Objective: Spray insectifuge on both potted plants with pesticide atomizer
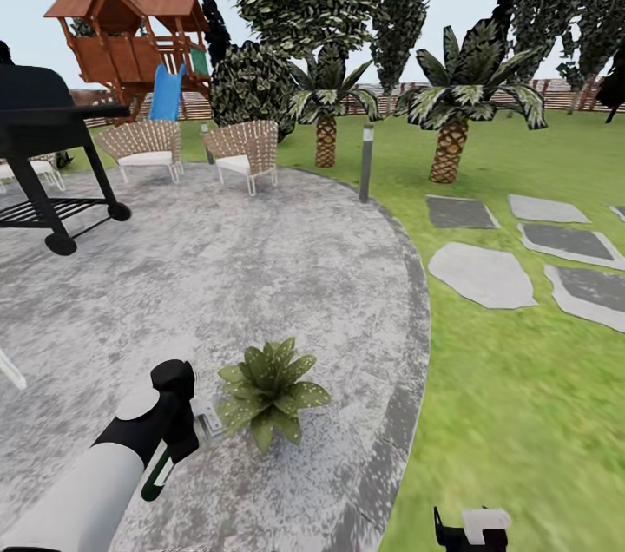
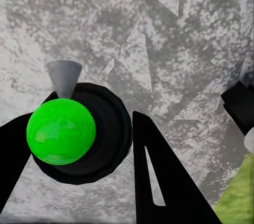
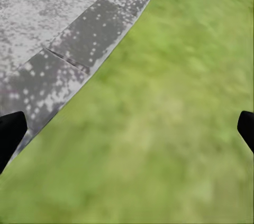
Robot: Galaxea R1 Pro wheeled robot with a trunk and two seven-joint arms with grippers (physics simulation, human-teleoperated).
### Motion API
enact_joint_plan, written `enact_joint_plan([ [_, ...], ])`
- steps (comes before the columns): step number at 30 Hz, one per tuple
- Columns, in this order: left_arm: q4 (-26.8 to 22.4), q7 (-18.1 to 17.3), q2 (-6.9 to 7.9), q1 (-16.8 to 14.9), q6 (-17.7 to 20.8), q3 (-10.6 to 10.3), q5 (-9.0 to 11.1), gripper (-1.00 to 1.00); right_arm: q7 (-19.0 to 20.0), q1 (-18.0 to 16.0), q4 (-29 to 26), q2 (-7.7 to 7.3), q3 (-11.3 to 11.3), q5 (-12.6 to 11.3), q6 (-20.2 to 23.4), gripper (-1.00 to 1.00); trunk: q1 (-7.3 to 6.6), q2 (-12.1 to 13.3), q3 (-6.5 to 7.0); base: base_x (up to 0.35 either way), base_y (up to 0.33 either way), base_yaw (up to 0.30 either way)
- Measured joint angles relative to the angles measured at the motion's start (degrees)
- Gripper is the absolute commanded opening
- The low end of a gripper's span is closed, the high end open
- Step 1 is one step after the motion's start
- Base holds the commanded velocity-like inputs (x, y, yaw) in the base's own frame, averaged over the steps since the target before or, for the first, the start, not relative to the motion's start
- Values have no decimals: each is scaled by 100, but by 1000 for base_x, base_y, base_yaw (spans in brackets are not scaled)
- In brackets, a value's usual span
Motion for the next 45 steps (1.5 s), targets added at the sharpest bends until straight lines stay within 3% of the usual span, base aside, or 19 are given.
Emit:
enact_joint_plan([
  [18,2,16,1,8,0,10,3,-100,-1,1,-10,0,0,0,-1,100,-2,0,-49,25,-14,79],
  [29,-6,12,-1,10,6,17,6,-100,-2,-1,-6,0,2,0,-1,100,-1,0,-49,180,-190,213],
  [45,-2,36,-35,13,130,-23,4,-100,-1,1,-9,-18,-6,0,0,100,1,0,-50,-74,-219,26],
])
